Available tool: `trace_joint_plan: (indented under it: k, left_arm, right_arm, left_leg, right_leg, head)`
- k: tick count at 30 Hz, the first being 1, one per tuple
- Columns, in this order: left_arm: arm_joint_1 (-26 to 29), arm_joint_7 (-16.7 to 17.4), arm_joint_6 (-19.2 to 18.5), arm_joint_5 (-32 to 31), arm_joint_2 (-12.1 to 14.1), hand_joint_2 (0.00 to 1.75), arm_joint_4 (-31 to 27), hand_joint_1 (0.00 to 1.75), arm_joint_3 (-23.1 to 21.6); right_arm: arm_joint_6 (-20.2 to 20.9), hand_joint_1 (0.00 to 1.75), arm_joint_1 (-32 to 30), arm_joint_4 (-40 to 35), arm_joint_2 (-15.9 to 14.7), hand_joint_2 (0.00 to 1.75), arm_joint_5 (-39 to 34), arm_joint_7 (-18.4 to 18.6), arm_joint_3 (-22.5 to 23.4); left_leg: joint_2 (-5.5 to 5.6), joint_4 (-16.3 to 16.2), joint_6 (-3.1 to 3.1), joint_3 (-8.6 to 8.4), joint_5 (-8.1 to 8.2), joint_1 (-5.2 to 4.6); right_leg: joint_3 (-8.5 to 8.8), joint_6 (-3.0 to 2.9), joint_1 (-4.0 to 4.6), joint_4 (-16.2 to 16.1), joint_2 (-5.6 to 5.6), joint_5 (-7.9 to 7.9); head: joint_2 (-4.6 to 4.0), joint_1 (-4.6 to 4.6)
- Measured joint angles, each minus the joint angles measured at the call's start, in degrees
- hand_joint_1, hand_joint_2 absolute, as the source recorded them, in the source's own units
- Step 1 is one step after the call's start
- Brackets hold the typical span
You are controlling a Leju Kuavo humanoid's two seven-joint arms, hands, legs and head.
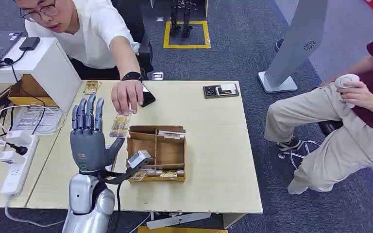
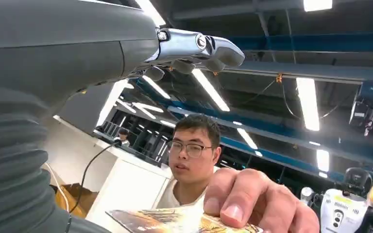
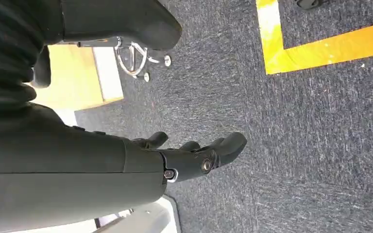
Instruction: Pass the card to the sensor for recognition and then transmit it.
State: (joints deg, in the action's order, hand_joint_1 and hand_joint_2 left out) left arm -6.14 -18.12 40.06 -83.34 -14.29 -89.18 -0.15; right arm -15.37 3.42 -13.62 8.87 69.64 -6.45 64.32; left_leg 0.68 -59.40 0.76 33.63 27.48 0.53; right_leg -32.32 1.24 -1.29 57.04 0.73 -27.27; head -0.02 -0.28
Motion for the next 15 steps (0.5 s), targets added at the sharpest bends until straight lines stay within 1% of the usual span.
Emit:
trace_joint_plan:
  k: [3, 8, 9, 10, 13, 14, 15]
  left_arm:
    - [0.0, 2.7, 0.0, -0.7, 0.0, 1.75, 0.2, 0.0, -0.3]
    - [-0.3, 8.1, 0.0, -3.2, 0.5, 1.75, 0.2, 0.0, -2.4]
    - [-0.3, 8.7, 0.0, -3.5, 0.6, 1.75, 0.2, 0.14, -2.9]
    - [-0.3, 9.1, 0.0, -3.6, 0.7, 1.75, 0.2, 1.75, -3.3]
    - [-0.4, 9.8, 0.0, -3.0, 1.0, 1.75, 0.2, 1.75, -4.2]
    - [-0.4, 8.9, 0.0, -1.7, 1.0, 1.75, 0.1, 1.75, -4.4]
    - [-0.4, 7.2, 0.0, 0.0, 0.9, 1.75, -0.1, 1.75, -4.5]
  right_arm:
    - [0.0, 0.0, 0.0, 0.0, 0.0, 1.75, 0.0, 0.0, 0.0]
    - [0.0, 0.0, 0.0, 0.0, 0.0, 1.75, 0.2, -0.3, 0.0]
    - [0.0, 0.0, 0.0, 0.0, 0.0, 1.75, 0.2, -0.3, 0.0]
    - [0.0, 0.0, 0.0, 0.0, 0.0, 1.75, 0.2, -0.3, 0.0]
    - [-0.1, 0.0, 0.0, 0.0, 0.0, 1.75, 0.1, -0.3, 0.0]
    - [-0.1, 0.0, 0.0, 0.0, 0.0, 1.75, 0.1, -0.4, 0.0]
    - [-0.2, 0.0, 0.0, 0.0, 0.0, 1.75, 0.0, -0.6, 0.0]
  left_leg:
    - [0.0, 0.0, 0.0, 0.0, 0.0, 0.0]
    - [0.01, 0.0, 0.0, 0.01, 0.0, 0.0]
    - [0.01, 0.0, 0.0, 0.01, 0.0, 0.0]
    - [0.01, 0.0, 0.0, 0.01, 0.0, 0.0]
    - [0.01, 0.0, 0.0, 0.01, 0.0, 0.0]
    - [0.01, 0.0, 0.0, 0.02, 0.0, 0.0]
    - [0.01, 0.0, 0.0, 0.02, 0.0, 0.0]
  right_leg:
    - [0.0, 0.0, 0.0, 0.0, 0.0, 0.0]
    - [0.01, 0.0, 0.0, 0.0, -0.01, 0.0]
    - [0.01, 0.0, 0.0, 0.0, -0.01, 0.0]
    - [0.01, 0.0, 0.0, 0.0, -0.01, 0.0]
    - [0.01, 0.0, 0.0, 0.0, -0.01, 0.0]
    - [0.01, 0.0, 0.0, 0.0, -0.01, 0.0]
    - [0.01, 0.0, 0.0, 0.0, -0.01, 0.0]
  head:
    - [0.0, 0.0]
    - [0.0, 0.0]
    - [0.0, 0.0]
    - [0.0, 0.0]
    - [0.0, 0.0]
    - [0.0, 0.0]
    - [0.0, 0.0]
